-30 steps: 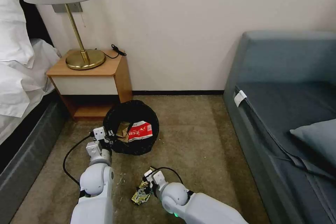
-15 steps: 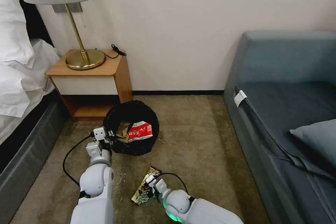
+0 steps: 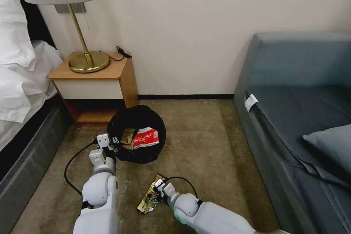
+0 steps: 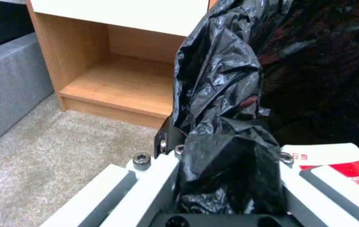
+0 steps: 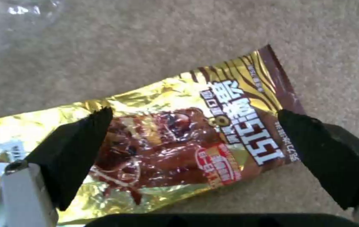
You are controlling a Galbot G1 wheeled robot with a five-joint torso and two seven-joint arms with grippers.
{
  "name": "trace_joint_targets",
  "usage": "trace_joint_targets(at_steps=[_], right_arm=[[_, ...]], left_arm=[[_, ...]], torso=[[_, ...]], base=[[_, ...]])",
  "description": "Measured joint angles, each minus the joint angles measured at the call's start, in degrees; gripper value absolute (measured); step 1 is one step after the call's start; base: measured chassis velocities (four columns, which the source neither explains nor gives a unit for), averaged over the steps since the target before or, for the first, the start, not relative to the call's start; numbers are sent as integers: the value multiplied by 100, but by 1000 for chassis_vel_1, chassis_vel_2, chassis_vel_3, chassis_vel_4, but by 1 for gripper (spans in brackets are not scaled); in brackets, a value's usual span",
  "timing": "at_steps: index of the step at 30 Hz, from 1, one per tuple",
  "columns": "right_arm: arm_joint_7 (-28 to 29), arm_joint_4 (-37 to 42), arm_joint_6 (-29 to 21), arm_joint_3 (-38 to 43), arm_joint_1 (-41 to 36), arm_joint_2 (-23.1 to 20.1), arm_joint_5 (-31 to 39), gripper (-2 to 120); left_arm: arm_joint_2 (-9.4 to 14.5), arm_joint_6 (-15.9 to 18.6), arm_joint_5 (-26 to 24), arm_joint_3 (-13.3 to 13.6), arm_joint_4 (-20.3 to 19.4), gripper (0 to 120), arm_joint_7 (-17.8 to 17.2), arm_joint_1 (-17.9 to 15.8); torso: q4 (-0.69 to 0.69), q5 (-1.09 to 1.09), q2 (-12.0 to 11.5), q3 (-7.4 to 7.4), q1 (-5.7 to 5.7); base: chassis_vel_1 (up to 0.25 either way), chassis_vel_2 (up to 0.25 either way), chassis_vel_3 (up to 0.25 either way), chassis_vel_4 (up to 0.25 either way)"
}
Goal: Pick up the trash bin, then pick up the garbage on the floor and place it into the trash bin.
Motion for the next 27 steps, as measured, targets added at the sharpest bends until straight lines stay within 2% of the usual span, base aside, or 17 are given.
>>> trace_joint_targets(at_steps=[17, 22, 23, 24, 26, 27], right_arm=[[-258, -377, 214, 70, -62, 103, -82, 100], [-301, -400, 305, 81, -105, 97, -101, 88], [-304, -411, 331, 87, -114, 97, -118, 82], [-304, -411, 331, 87, -114, 97, -118, 82], [-301, -421, 372, 104, -130, 92, -139, 69], [-301, -421, 372, 104, -130, 92, -139, 69]], left_arm=[[0, 0, 2, -47, -66, 1, -4, 59], [0, 0, -4, -59, -78, 1, -5, 56], [0, 0, -5, -58, -79, 1, -6, 53], [0, 0, -5, -58, -79, 1, -6, 53], [0, 0, -7, -53, -79, 1, -6, 45], [0, 0, -7, -53, -79, 1, -6, 45]], torso=[[0, 0, 0, 0, 0], [0, 1, 0, 0, 0], [0, 1, 0, 0, 0], [0, 1, 0, 0, 0], [0, 1, 0, 0, 0], [0, 1, 0, 0, 0]], base=[[0, 0, 0, 0], [0, 0, 0, 0], [0, 0, 0, 0], [0, 0, 0, 0], [0, 0, 0, 0], [0, 0, 0, 0]])
